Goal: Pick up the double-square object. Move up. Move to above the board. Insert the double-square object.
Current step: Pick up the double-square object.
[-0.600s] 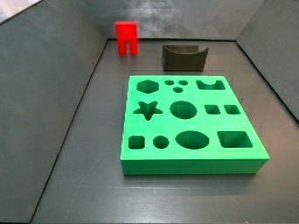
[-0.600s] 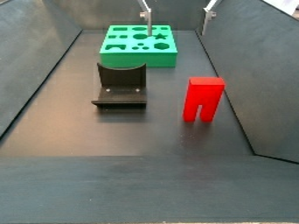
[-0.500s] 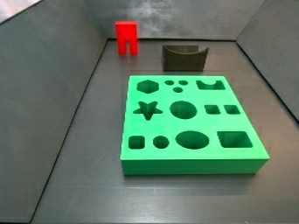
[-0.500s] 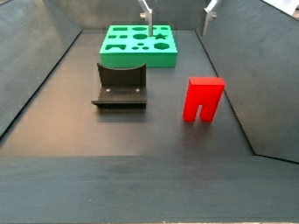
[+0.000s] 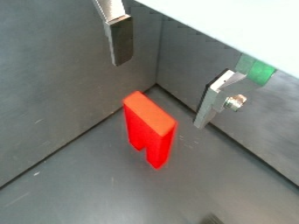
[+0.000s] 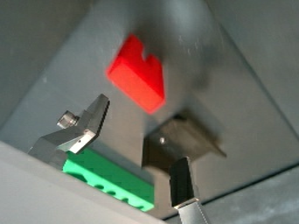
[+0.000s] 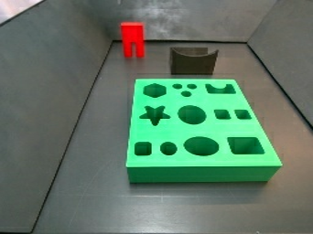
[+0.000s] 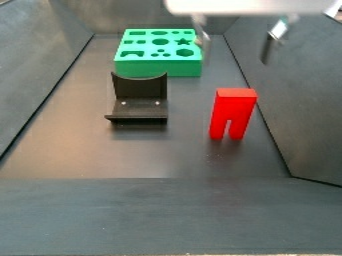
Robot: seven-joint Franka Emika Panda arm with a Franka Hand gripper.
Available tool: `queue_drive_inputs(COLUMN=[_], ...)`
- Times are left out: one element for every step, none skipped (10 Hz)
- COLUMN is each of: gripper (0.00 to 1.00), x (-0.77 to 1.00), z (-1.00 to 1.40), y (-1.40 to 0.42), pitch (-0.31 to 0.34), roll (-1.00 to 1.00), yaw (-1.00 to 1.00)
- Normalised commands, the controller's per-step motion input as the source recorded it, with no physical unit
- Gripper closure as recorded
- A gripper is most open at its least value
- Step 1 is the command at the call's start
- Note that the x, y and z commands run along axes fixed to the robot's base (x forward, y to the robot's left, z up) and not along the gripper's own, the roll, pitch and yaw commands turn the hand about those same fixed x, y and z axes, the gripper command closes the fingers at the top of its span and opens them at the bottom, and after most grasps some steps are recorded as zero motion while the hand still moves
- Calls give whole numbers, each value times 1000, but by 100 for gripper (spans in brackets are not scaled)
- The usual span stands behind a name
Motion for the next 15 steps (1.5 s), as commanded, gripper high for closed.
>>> queue_drive_inputs(gripper=[0, 0, 0, 0, 0, 0, 0, 0, 0, 0, 0, 100, 100, 100, 100], x=[-166, 0, 0, 29, 217, 49, 0, -43, -23, 0, 0, 0, 0, 0, 0], z=[-591, -597, -586, -549, -494, -600, -720, -754, 0, 0, 0, 0, 0, 0, 0], y=[11, 0, 0, 40, 31, 0, 0, 0, 0, 0, 0, 0, 0, 0, 0], pitch=[-251, -204, -197, -171, -134, -141, -157, -144, -16, -21, 4, 0, 0, 0, 0], roll=[37, 26, 10, 0, 0, 59, 136, 186, -1, 0, 0, 0, 0, 0, 0], yaw=[71, 51, 26, 0, -11, -3, 0, 0, -23, 0, 0, 0, 0, 0, 0])
